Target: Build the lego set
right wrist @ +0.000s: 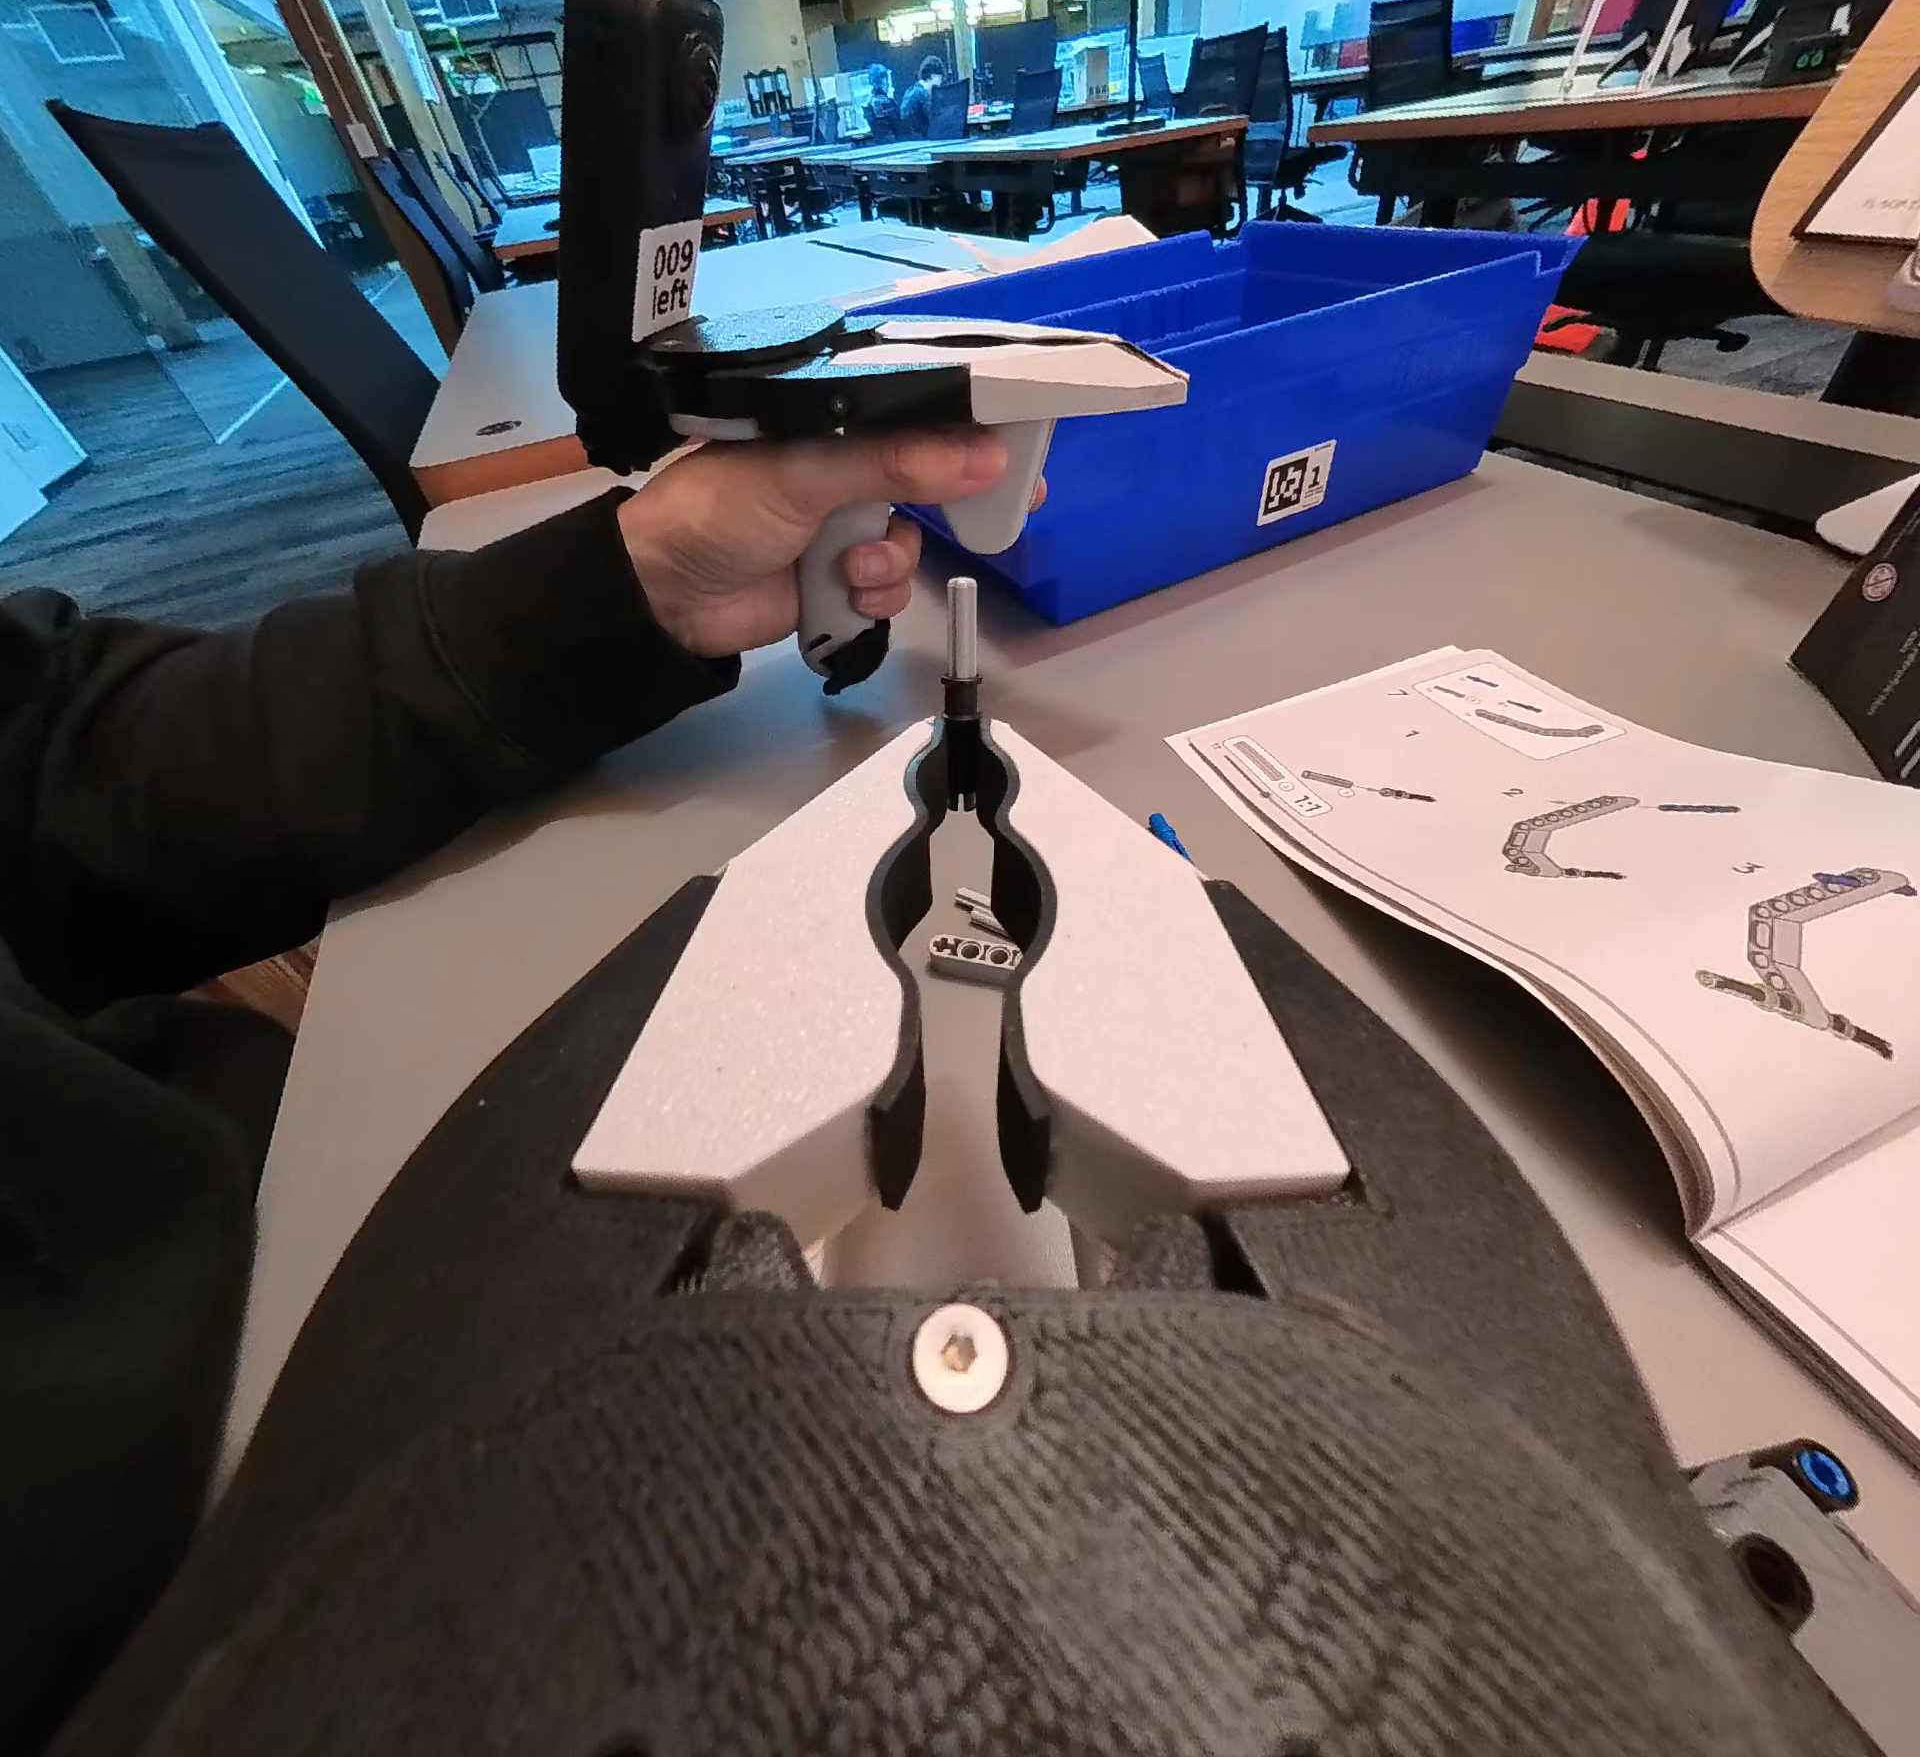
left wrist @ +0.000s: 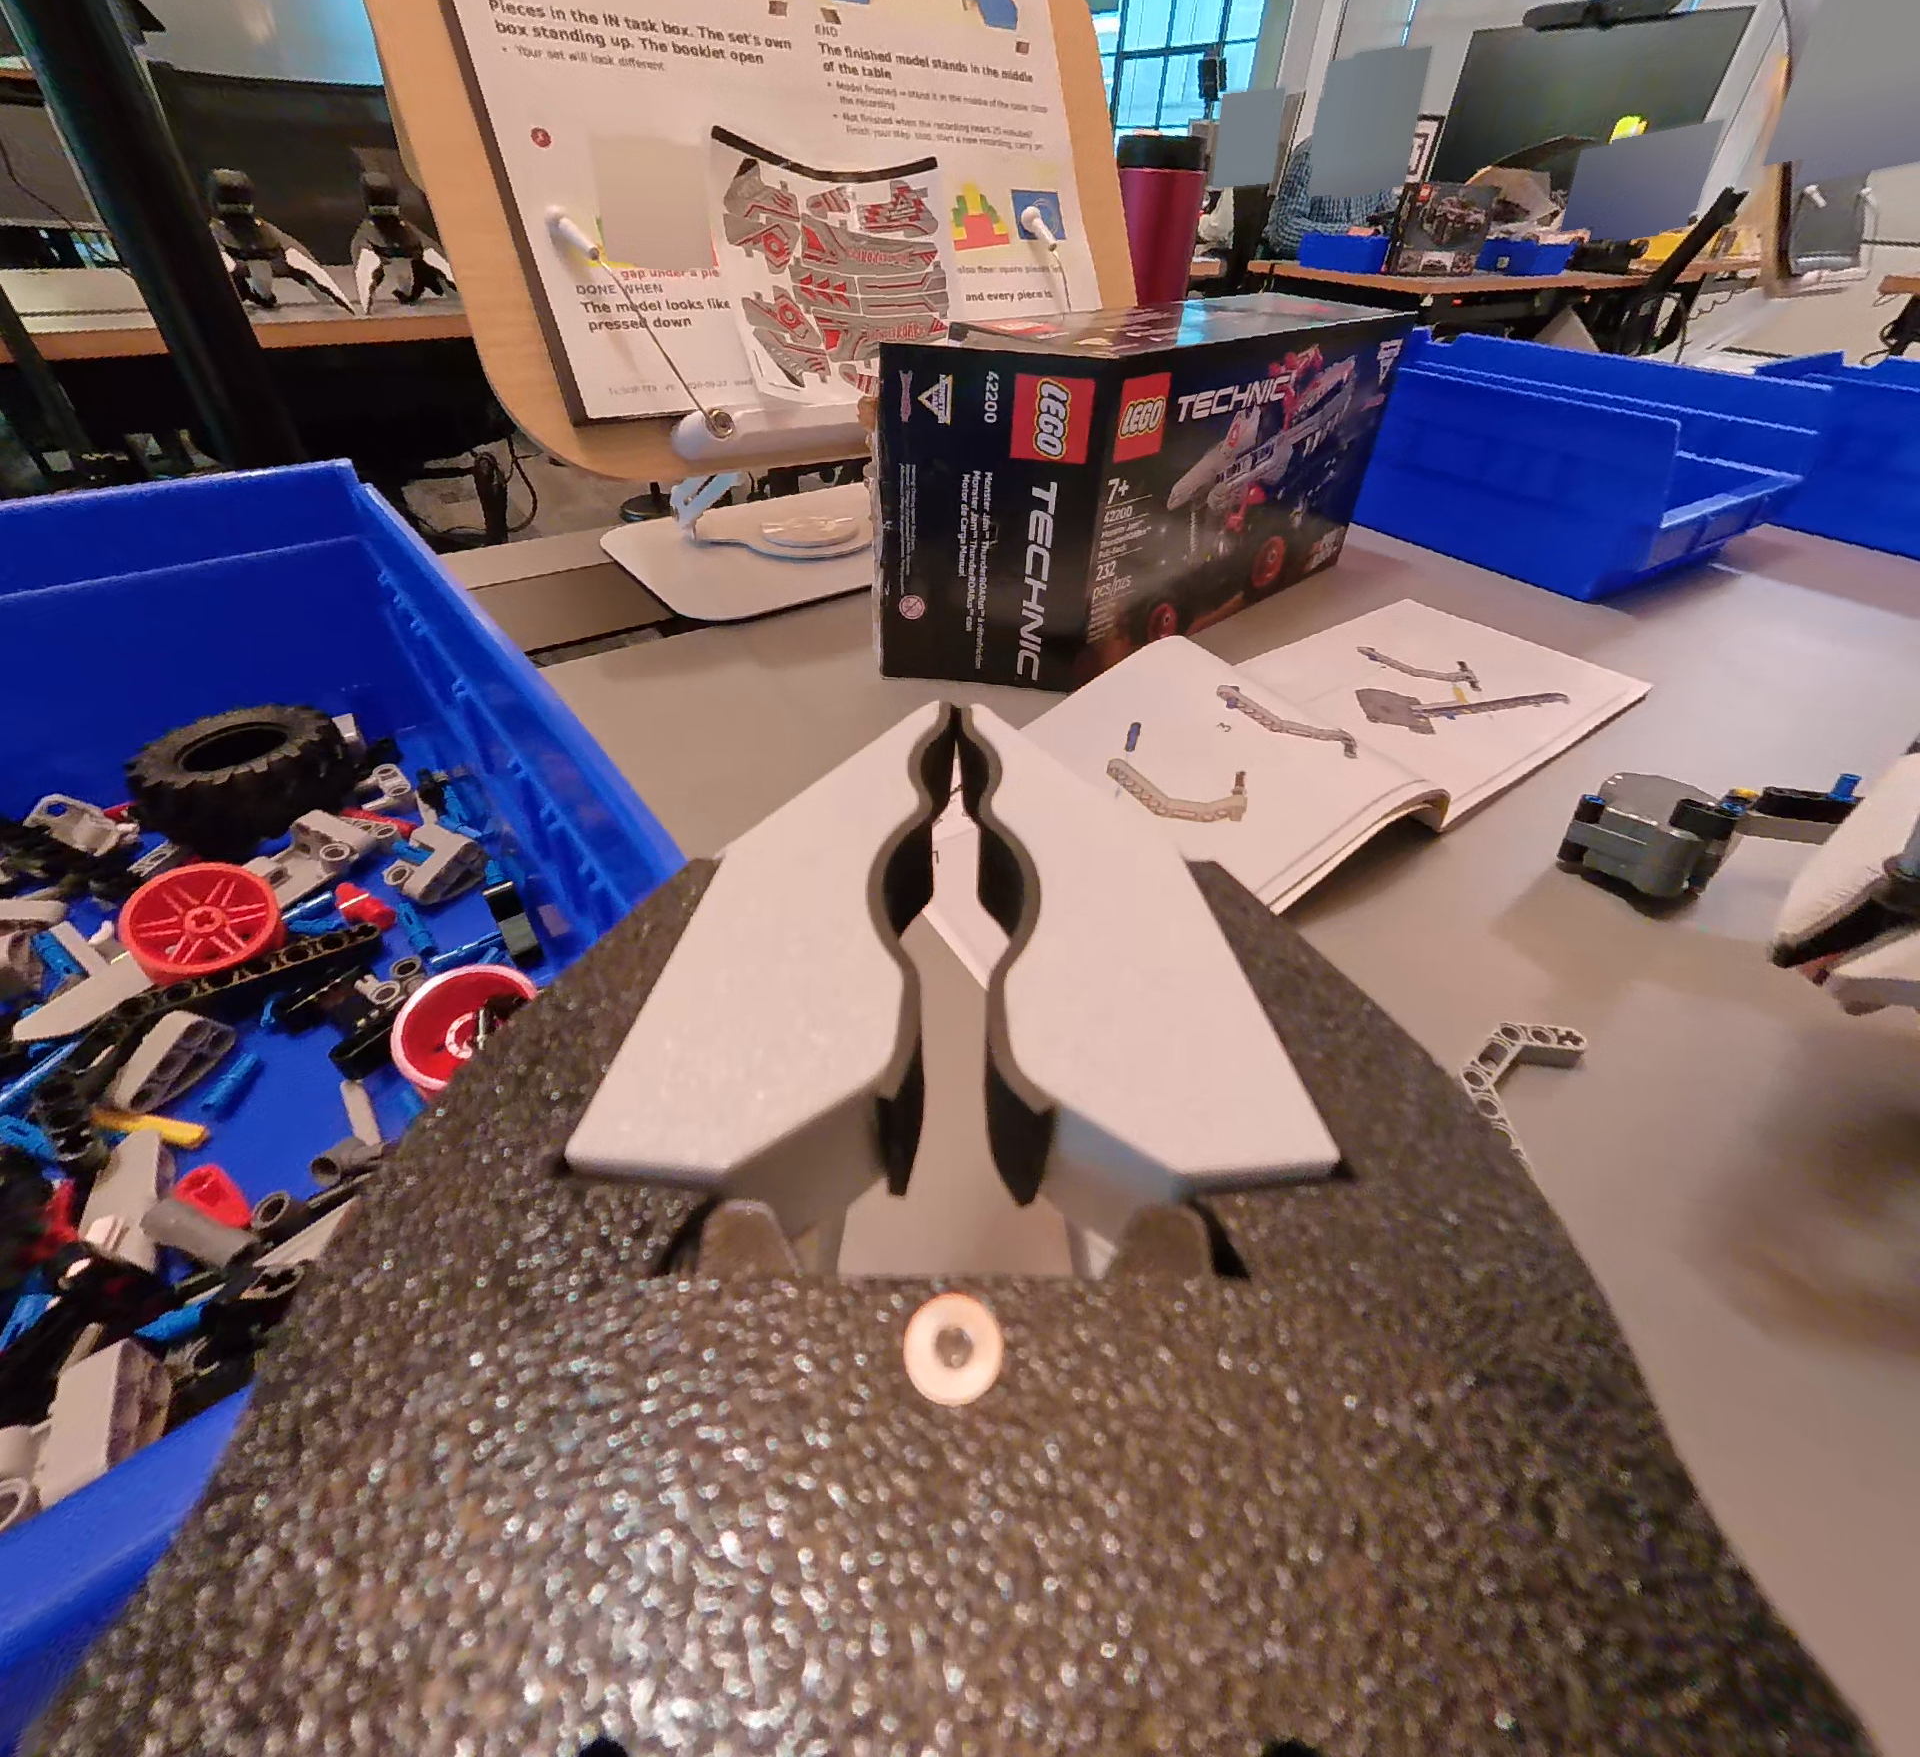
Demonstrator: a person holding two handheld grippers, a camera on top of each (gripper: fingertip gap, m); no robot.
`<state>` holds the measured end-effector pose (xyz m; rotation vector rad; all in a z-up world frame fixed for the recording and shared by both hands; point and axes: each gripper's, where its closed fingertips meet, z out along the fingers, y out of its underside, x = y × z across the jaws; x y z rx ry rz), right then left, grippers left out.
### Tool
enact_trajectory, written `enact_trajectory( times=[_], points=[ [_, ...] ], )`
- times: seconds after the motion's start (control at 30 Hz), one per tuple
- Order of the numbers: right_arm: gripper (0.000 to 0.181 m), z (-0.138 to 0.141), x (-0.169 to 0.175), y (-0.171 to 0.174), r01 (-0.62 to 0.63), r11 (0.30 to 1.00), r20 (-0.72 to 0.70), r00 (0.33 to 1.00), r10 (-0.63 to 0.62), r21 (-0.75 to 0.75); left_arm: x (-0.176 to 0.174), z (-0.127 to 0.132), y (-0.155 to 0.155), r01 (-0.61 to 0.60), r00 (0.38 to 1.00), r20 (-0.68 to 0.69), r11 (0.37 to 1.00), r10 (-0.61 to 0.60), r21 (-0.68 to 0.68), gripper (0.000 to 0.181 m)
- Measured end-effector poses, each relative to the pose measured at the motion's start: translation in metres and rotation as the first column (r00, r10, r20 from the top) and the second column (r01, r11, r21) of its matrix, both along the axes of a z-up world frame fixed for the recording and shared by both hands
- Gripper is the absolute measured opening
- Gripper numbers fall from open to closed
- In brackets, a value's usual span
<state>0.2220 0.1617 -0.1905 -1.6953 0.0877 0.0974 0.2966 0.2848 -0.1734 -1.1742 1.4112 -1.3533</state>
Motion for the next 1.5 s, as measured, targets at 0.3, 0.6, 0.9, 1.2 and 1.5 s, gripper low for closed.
enact_trajectory(
  times=[0.3,0.6,0.9,1.2,1.5],
  points=[
    [0.0,-0.002,-0.002,0.001,-0.002,1.0,0.018,1.0,0.002,-0.013,0.0,-0.001,0.001,0.0,1.0,0.0,1.0,0.0,-0.003,0.0],
    [0.0,-0.003,-0.004,0.002,-0.005,1.0,0.033,0.999,0.006,-0.025,-0.001,0.0,0.001,0.001,1.0,0.004,1.0,-0.001,0.003,0.0],
    [0.0,-0.005,-0.004,0.004,-0.004,0.999,0.038,0.999,0.006,-0.041,-0.001,0.0,0.001,0.002,1.0,0.003,1.0,-0.002,0.001,0.0],
    [0.001,-0.01,-0.007,0.006,-0.001,0.997,0.066,0.998,0.006,-0.074,-0.001,0.0,0.001,0.003,1.0,0.003,1.0,-0.003,0.006,0.0],
    [0.001,-0.01,-0.008,0.007,-0.007,0.997,0.071,0.997,0.012,-0.077,-0.002,0.0,0.001,0.007,1.0,0.003,1.0,-0.007,0.0,0.0]
  ],
)
